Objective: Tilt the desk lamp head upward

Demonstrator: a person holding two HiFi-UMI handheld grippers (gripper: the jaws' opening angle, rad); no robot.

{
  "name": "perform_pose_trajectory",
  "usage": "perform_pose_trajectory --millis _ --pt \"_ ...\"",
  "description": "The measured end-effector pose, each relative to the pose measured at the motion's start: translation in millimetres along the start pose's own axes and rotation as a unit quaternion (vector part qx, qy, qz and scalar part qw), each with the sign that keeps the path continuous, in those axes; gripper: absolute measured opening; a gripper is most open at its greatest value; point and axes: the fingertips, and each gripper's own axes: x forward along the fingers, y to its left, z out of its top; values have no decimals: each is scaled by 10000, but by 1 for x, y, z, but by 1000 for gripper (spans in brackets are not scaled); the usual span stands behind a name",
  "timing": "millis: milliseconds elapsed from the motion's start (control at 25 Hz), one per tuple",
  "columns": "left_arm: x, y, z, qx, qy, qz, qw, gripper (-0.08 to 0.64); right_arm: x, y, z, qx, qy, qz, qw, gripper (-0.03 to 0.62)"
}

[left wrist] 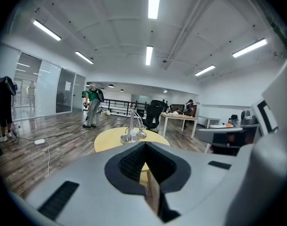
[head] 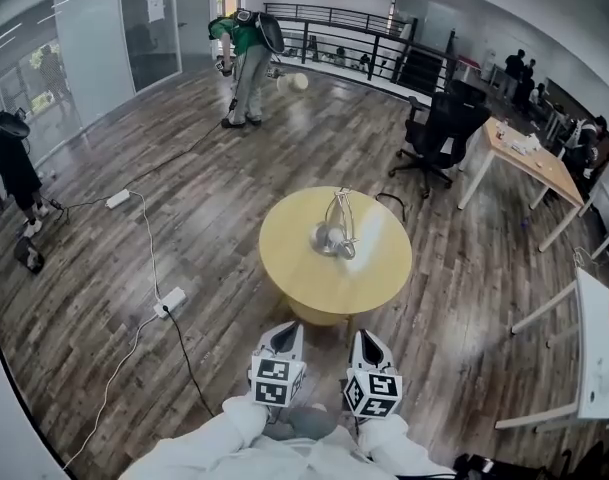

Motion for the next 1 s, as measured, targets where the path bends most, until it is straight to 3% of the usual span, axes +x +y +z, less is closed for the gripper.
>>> perform_pose_trajectory --millis 400,1000 --pt "47 35 8 -11 97 56 9999 2 62 -4 9 214 -75 190 9996 14" --pt "171 84 64 169 126 156 9997 2 198 -45 54 201 -110 330 9992 14"
